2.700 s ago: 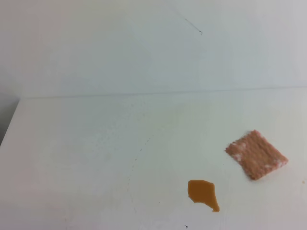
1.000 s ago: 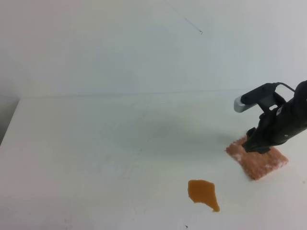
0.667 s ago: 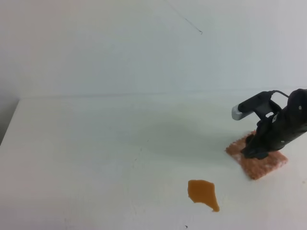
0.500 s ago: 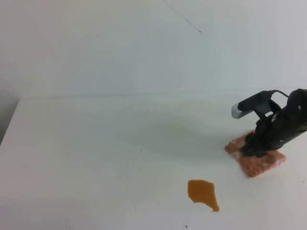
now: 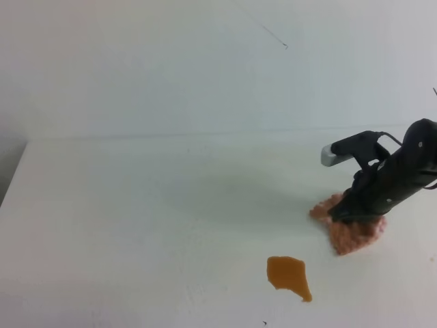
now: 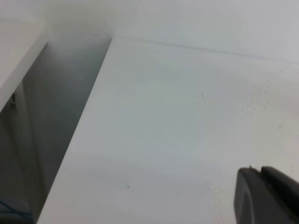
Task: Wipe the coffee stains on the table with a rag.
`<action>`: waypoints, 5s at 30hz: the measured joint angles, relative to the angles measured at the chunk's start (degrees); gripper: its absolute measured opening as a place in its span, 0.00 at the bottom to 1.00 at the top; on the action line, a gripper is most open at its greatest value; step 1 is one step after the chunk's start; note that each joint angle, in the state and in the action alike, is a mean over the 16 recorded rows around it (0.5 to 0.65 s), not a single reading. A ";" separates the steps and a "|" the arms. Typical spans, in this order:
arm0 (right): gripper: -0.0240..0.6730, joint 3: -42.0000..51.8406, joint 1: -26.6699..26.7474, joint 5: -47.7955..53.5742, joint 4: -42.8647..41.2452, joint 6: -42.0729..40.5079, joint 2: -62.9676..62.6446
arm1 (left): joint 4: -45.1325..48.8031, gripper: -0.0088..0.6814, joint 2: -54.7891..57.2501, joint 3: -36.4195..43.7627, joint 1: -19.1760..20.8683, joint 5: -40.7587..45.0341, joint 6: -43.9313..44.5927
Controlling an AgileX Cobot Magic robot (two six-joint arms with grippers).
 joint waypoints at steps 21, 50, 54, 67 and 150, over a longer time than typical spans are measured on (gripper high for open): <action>0.03 1.45 18.63 -3.09 8.96 -1.28 -0.99 | 0.00 0.01 0.00 0.00 0.00 0.00 0.00; 0.03 27.66 -7.22 -10.89 8.90 1.02 -18.52 | 0.00 0.01 0.00 0.00 0.00 0.00 0.00; 0.03 27.82 -3.71 -9.71 9.86 0.77 -17.83 | 0.00 0.01 0.00 0.00 0.00 0.00 0.00; 0.03 23.56 20.51 -17.07 17.74 0.70 -15.09 | 0.00 0.01 0.00 0.00 0.00 -0.04 0.00; 0.39 6.51 10.28 -2.31 6.70 1.54 -25.59 | 0.00 0.01 0.00 0.00 0.00 -0.10 0.00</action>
